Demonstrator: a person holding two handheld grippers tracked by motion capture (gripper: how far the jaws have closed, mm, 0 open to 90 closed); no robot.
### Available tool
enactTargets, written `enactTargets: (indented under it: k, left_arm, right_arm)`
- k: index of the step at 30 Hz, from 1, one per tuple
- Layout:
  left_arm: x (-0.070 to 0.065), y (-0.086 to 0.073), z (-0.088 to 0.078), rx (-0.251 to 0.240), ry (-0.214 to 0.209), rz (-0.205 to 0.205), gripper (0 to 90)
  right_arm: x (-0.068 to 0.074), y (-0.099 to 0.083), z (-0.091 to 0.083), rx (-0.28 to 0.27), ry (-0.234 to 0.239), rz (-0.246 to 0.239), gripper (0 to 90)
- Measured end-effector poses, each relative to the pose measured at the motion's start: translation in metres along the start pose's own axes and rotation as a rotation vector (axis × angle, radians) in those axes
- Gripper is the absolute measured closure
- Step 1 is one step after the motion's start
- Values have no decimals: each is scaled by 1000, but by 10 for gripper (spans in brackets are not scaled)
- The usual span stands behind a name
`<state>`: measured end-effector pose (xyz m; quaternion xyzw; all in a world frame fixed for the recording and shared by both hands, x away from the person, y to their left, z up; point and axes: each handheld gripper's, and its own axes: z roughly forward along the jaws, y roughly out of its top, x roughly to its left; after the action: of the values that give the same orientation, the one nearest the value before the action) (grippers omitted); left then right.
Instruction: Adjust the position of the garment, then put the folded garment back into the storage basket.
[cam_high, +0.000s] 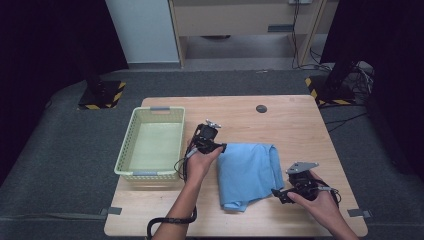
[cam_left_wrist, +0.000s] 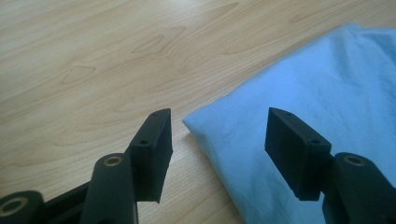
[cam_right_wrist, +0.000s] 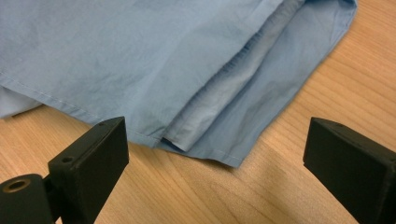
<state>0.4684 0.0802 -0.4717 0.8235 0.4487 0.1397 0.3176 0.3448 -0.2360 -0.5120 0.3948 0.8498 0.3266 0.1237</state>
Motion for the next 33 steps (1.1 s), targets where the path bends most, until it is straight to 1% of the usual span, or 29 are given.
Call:
enactTargets:
  k: [3,4,6,10,11,14,16,19,24,29,31,33]
  left_arm:
    - [1,-1,5,4,-1,-10,397]
    - [1,-1,6,1,3,-9,395]
    - [2,0,9,-2,8,-20,391]
    - [-1,-1,17,-5,8,-28,382]
    - [-2,-2,19,-7,11,-25,381]
    - [-3,-3,22,-29,39,-19,386]
    - [-4,-4,23,-39,40,-19,386]
    - [-5,-8,26,-32,40,-18,383]
    - [-5,-14,32,-13,28,-20,376]
    - [-7,-19,37,-7,19,-18,375]
    - [-6,-20,39,-3,19,-18,375]
    - [-6,-21,41,1,17,-20,376]
  right_arm:
    - [-2,-1,-1,1,-1,12,58]
    - [-3,-1,-2,-3,0,15,55]
    - [-5,0,-2,-3,-1,19,52]
    - [-8,1,-1,-1,4,35,52]
    - [-8,2,0,-1,4,37,53]
    - [-9,3,3,-3,8,50,53]
    - [-9,5,5,-6,7,64,54]
    - [-10,6,10,-9,13,88,54]
    - [-12,9,22,11,12,117,55]
    - [-12,8,32,35,1,129,51]
    - [-11,8,33,34,-8,124,50]
    - [-10,8,33,32,-6,127,51]
